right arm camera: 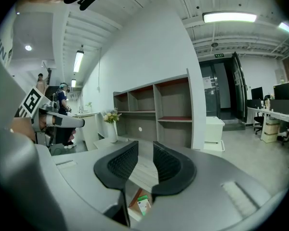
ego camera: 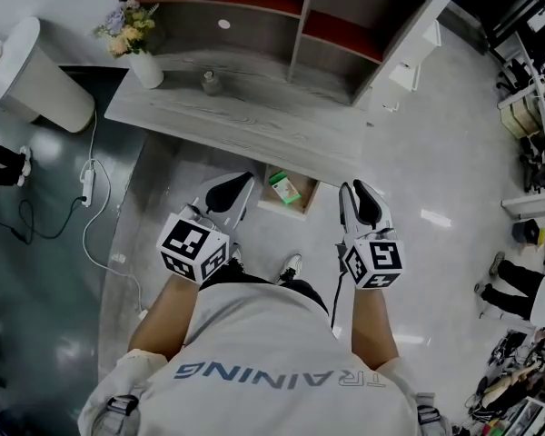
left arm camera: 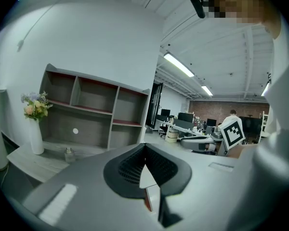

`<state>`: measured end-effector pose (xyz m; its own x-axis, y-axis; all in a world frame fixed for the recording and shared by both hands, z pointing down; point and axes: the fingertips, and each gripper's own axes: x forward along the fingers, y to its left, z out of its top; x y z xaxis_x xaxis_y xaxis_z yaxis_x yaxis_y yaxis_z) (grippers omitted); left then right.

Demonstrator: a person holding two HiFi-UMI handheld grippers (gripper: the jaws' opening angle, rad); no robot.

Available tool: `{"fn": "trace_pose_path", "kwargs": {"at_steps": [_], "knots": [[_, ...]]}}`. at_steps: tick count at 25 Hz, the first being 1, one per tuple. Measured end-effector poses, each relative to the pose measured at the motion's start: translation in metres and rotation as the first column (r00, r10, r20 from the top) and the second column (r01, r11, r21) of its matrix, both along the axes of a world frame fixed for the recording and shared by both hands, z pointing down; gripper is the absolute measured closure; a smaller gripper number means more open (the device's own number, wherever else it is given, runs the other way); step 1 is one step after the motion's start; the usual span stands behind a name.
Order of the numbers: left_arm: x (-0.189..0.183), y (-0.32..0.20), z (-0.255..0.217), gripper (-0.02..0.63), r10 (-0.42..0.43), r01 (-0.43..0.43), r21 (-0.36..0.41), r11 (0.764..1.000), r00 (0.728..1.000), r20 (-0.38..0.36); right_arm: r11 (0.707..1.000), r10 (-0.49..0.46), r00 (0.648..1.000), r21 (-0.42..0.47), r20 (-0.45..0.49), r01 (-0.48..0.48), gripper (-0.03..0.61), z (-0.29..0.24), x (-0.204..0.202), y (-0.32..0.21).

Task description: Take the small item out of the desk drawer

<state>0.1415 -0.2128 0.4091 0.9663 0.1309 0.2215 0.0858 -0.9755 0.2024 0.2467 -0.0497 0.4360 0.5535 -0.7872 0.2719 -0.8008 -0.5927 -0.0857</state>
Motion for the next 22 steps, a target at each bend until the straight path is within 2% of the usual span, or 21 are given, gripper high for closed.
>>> {"fn": "trace_pose_path", "kwargs": {"at_steps": [5, 8, 11, 16, 22], "knots": [[0.0, 0.006, -0.002, 0.612, -0.002, 0.002, 0.002, 1.0, 1.0, -0.002, 0.999, -0.029, 1.0, -0.033, -0.002, 0.029, 0.345, 0.002, -0.003, -0.001], [0.0, 0.009, -0.002, 0.612, 0.001, -0.001, 0.001, 1.0, 1.0, -0.005, 0.997, -0.04, 0.999, -0.06, 0.003, 0.04, 0.219, 0.006, -0.005, -0.001], [-0.003, 0.008, -0.002, 0.612, 0.002, -0.002, -0.003, 1.0, 1.0, -0.005, 0.995, -0.056, 0.998, -0.08, 0.015, 0.057, 0.187, 0.01, -0.01, -0.004], [-0.006, 0.002, 0.002, 0.612, -0.002, 0.002, -0.009, 1.0, 1.0, 0.007, 0.991, -0.076, 0.996, -0.103, 0.044, 0.08, 0.179, 0.023, -0.016, -0.013], [-0.015, -0.006, 0.025, 0.612, 0.0, 0.002, -0.03, 1.0, 0.998, 0.063, 0.962, -0.091, 0.987, -0.244, 0.131, 0.121, 0.179, 0.084, -0.025, -0.027]]}}
